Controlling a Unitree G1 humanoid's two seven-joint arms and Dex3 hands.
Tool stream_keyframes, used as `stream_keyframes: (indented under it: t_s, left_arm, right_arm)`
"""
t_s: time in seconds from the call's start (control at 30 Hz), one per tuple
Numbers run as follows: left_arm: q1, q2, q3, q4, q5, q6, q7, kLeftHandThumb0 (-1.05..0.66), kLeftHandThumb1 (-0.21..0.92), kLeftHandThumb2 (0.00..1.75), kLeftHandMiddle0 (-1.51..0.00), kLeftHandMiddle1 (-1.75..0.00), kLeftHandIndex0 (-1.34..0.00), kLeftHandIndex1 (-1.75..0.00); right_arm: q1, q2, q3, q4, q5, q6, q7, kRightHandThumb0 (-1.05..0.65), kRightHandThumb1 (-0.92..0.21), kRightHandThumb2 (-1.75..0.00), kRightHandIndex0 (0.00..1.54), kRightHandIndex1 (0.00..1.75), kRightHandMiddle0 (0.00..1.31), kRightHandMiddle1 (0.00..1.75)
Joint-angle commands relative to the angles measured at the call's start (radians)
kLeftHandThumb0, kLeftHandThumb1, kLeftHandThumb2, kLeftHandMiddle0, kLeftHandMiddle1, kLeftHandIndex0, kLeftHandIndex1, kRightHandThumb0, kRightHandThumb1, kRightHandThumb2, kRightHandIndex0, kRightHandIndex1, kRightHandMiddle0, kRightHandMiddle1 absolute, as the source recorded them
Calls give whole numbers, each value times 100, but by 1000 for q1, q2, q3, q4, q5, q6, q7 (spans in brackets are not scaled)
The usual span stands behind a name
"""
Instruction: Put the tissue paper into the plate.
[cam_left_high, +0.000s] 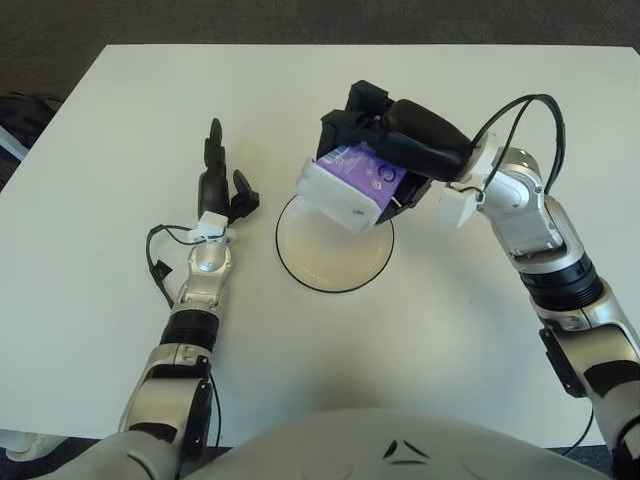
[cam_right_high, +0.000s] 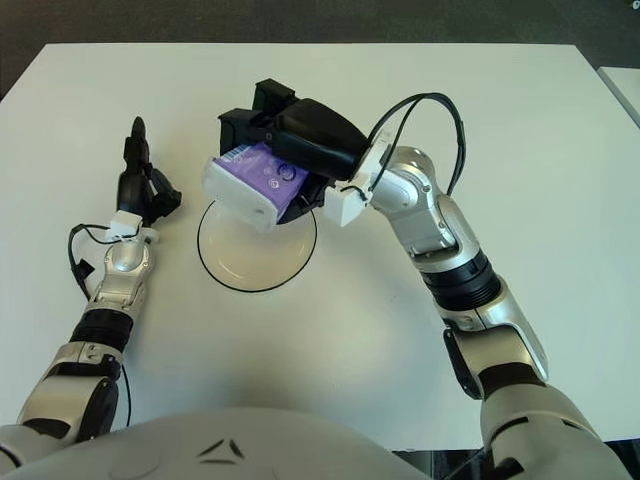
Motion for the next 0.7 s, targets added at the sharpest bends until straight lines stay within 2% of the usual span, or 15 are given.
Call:
stream_keyframes:
  t_s: [0.0, 0.07, 0.47, 0.67]
  left_arm:
    - [183, -28, -30, 227, 43, -63, -5, -97, 92, 113, 0, 0, 0, 0]
    - [181, -28, -33, 227, 40, -64, -10, -97, 92, 112, 0, 0, 0, 0]
    - [180, -25, -42, 214, 32, -58, -27, -95, 92, 110, 0, 0, 0, 0]
    - [208, -35, -53, 139, 34, -42, -27, -95, 92, 111, 0, 0, 0, 0]
  right_arm:
    - [91, -47, -7, -88, 67, -28, 65, -48, -29, -132, 119, 175, 64, 172]
    - [113, -53, -6, -103, 63, -31, 75, -48, -28, -135, 120, 175, 64, 173]
    - [93, -7, 13, -73, 46, -39, 98, -48, -28, -136, 121, 175, 64, 175]
    - [98, 5, 16, -67, 39, -56, 93, -47, -29, -134, 119, 175, 62, 175]
